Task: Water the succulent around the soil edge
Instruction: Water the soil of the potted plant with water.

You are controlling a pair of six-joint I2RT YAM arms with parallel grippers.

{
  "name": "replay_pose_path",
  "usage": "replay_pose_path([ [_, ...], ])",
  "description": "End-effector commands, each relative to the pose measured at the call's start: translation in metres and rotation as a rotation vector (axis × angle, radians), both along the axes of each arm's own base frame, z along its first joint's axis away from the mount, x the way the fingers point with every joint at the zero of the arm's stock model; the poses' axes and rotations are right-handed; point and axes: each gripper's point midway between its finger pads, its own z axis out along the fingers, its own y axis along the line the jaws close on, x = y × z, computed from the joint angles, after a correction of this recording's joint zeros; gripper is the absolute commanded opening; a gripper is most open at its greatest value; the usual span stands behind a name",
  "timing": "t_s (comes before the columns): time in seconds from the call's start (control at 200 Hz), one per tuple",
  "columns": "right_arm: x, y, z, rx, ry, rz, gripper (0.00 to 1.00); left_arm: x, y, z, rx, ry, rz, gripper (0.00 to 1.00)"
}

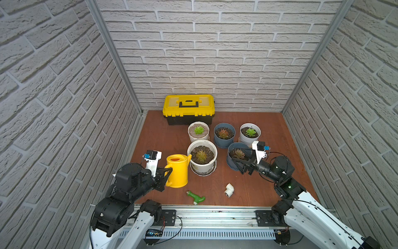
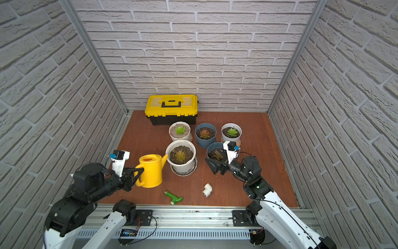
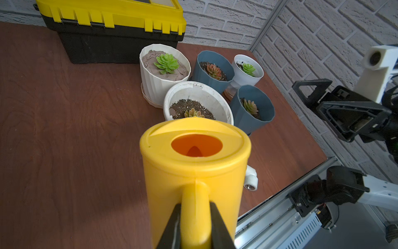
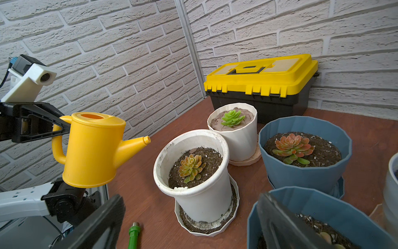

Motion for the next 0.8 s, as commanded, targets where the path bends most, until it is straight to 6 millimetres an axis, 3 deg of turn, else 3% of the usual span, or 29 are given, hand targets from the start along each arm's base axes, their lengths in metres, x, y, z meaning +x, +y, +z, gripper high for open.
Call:
replay_pose_path([
  [0.0, 0.002, 0.000, 0.012, 0.013, -0.041, -0.006, 1.00, 0.015, -0.002, 0.017, 0.015, -0.072, -0.008, 0.00],
  [0.575, 0.004, 0.001, 0.009, 0.013, -0.015, -0.006, 1.00, 0.043, -0.015, 0.005, 0.143, 0.021, -0.086, 0.00],
  [0.795, 0.004, 0.001, 0.010, 0.015, -0.014, -0.006, 1.00, 0.055, -0.010, 0.006, 0.239, 0.040, -0.076, 0.00],
])
